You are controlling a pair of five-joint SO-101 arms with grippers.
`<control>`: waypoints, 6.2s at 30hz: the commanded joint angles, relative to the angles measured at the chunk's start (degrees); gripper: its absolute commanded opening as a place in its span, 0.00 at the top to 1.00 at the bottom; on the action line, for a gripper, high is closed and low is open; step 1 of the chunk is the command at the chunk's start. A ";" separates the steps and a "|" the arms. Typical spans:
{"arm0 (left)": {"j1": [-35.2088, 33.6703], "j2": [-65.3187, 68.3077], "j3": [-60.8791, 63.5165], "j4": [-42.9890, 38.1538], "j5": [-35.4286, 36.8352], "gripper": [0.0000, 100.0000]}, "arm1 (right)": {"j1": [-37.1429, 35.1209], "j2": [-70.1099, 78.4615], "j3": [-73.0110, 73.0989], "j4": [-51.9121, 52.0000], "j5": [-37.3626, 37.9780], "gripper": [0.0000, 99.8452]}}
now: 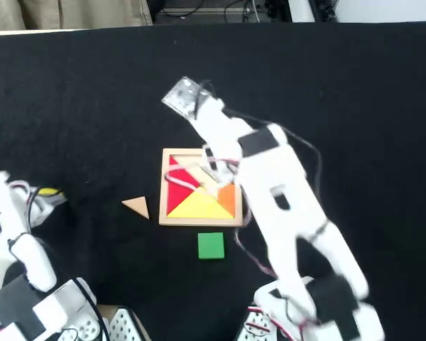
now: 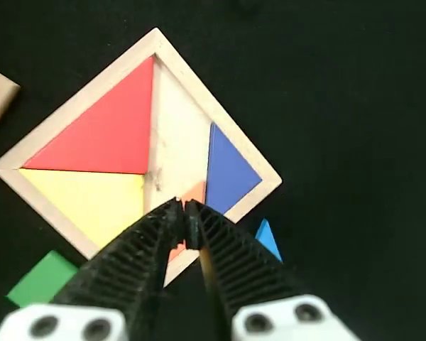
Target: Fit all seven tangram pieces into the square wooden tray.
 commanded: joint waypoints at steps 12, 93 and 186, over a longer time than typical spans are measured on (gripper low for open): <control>37.41 0.53 -26.42 33.67 0.26 0.64 | 15.47 -8.40 15.60 -10.99 -18.81 0.98; 51.03 13.89 -5.14 -13.54 -93.71 0.64 | 26.37 15.16 12.53 -29.45 -18.99 0.98; 52.62 20.40 -20.88 5.80 -100.22 0.76 | 25.23 18.77 10.59 -28.84 -18.46 0.98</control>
